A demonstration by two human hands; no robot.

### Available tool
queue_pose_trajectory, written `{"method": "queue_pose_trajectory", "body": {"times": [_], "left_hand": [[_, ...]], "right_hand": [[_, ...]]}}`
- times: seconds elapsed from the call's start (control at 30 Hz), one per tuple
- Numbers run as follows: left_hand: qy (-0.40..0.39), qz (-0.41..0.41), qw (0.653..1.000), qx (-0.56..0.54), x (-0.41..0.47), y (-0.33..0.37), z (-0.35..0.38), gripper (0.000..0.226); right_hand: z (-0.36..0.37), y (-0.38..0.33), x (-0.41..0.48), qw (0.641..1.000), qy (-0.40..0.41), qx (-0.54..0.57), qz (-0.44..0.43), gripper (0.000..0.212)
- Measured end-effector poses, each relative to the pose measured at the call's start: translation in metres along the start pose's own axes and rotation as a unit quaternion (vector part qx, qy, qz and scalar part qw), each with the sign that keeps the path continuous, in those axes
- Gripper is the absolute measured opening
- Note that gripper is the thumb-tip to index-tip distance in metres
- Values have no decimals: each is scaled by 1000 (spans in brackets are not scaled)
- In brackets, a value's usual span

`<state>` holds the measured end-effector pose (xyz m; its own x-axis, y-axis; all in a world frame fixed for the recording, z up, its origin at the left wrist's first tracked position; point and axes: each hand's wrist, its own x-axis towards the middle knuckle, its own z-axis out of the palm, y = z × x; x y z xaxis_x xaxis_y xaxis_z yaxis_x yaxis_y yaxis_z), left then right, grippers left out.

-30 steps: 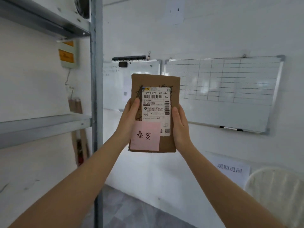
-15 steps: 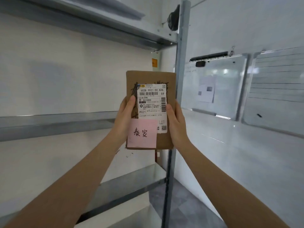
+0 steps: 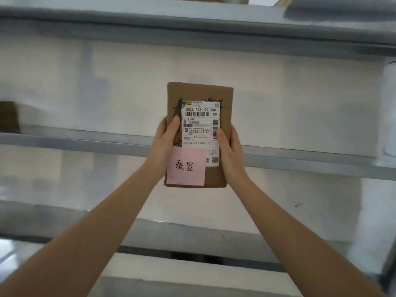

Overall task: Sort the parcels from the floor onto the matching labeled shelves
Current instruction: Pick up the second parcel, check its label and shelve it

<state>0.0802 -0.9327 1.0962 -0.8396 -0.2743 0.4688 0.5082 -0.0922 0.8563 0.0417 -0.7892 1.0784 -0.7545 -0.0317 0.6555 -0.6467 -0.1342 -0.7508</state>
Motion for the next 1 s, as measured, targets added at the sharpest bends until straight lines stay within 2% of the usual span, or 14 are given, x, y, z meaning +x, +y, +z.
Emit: {"method": "queue_pose_trajectory", "body": {"times": [0.1, 0.2, 0.33, 0.43, 0.63, 0.77, 0.87, 1.0], "left_hand": [[46, 13, 999, 21, -7, 23, -82, 40], [94, 24, 994, 51, -21, 46, -162, 28], [149, 33, 985, 86, -50, 73, -255, 40], [193, 45, 974, 107, -72, 92, -311, 39], [261, 55, 956, 124, -102, 115, -397, 50], [302, 50, 944, 127, -114, 119, -438, 50], [335, 53, 933, 118, -118, 113, -472, 50], [373, 37, 920, 118, -113, 104, -523, 53]], "right_hand": [[88, 4, -9, 997, -56, 54, 12, 45], [171, 2, -27, 987, -120, 106, 24, 42], [268, -4, -61, 966, -190, 174, 35, 33], [328, -10, -83, 953, -228, 194, 40, 36], [418, -18, -114, 936, -292, 194, 35, 45], [465, -12, -128, 923, -323, 204, 47, 43], [503, -1, -138, 916, -341, 203, 58, 51], [556, 20, -147, 909, -356, 203, 72, 47]]}}
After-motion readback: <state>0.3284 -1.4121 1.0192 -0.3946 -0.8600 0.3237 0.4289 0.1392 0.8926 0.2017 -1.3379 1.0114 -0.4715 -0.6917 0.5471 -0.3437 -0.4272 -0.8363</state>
